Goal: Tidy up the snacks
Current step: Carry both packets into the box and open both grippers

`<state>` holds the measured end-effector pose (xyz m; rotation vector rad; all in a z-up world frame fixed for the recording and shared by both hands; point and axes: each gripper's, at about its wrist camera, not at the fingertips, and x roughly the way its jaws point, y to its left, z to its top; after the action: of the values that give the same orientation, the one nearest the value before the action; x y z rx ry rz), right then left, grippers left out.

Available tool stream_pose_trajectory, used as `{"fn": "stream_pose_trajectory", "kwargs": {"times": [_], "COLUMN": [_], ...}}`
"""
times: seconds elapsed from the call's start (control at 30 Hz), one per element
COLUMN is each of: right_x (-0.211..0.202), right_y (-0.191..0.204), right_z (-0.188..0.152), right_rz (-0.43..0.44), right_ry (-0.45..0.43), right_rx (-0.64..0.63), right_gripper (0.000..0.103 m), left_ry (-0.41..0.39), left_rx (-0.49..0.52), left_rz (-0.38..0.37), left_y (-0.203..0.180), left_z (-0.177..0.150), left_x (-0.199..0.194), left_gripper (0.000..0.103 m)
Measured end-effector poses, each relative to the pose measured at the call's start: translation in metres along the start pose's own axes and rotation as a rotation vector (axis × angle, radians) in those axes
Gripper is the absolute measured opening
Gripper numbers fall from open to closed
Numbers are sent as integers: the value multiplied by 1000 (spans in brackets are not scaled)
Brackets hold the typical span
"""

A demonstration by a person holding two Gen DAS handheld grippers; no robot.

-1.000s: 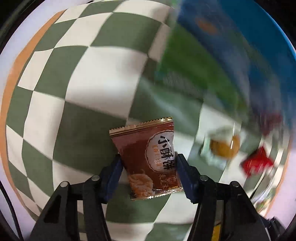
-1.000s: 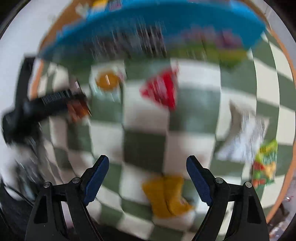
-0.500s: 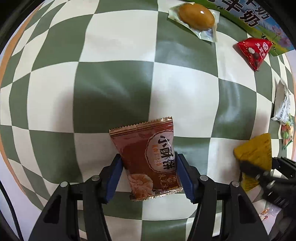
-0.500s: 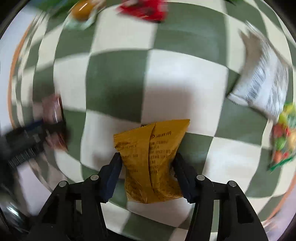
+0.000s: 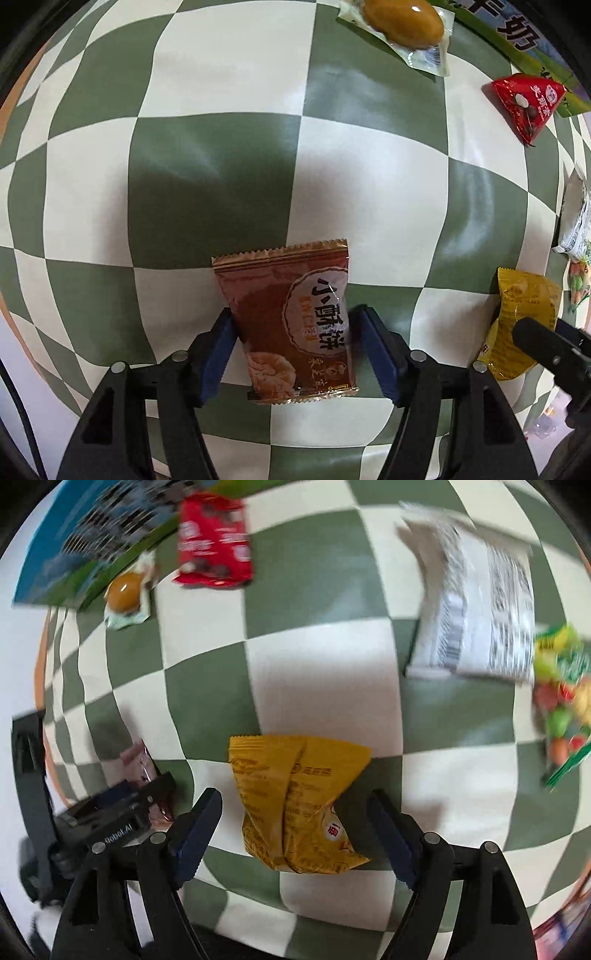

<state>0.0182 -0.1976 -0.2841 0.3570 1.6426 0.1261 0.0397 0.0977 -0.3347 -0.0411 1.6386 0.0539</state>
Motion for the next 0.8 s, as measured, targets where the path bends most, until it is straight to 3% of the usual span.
{"fn": "stream_pose_trajectory", "kwargs": {"times": [0.03, 0.2, 0.3, 0.47, 0.63, 0.8], "right_x": [-2, 9, 12, 4, -17, -55], "right_y": [4, 13, 17, 11, -2, -7], "right_z": [1, 3, 2, 2, 0, 1], "right_rz": [-27, -98, -112, -91, -71, -26], "right_ry": [-3, 16, 7, -20, -48, -102], "right_rx": [-23, -68, -83, -86, -81, -95], "right_gripper": [83, 83, 66, 56, 54, 54], "left_ry": [-11, -37, -47, -56, -93, -161], "left_rx": [12, 70, 89, 96, 111, 138], "left_rz": [13, 41, 44, 37, 18, -21], "left_y": [-2, -19, -31, -36, -41, -52], "left_z": [8, 12, 12, 14, 14, 17], "left_x": [-2, -11, -12, -18, -34, -75], "left_gripper": [54, 54, 54, 54, 54, 54]}}
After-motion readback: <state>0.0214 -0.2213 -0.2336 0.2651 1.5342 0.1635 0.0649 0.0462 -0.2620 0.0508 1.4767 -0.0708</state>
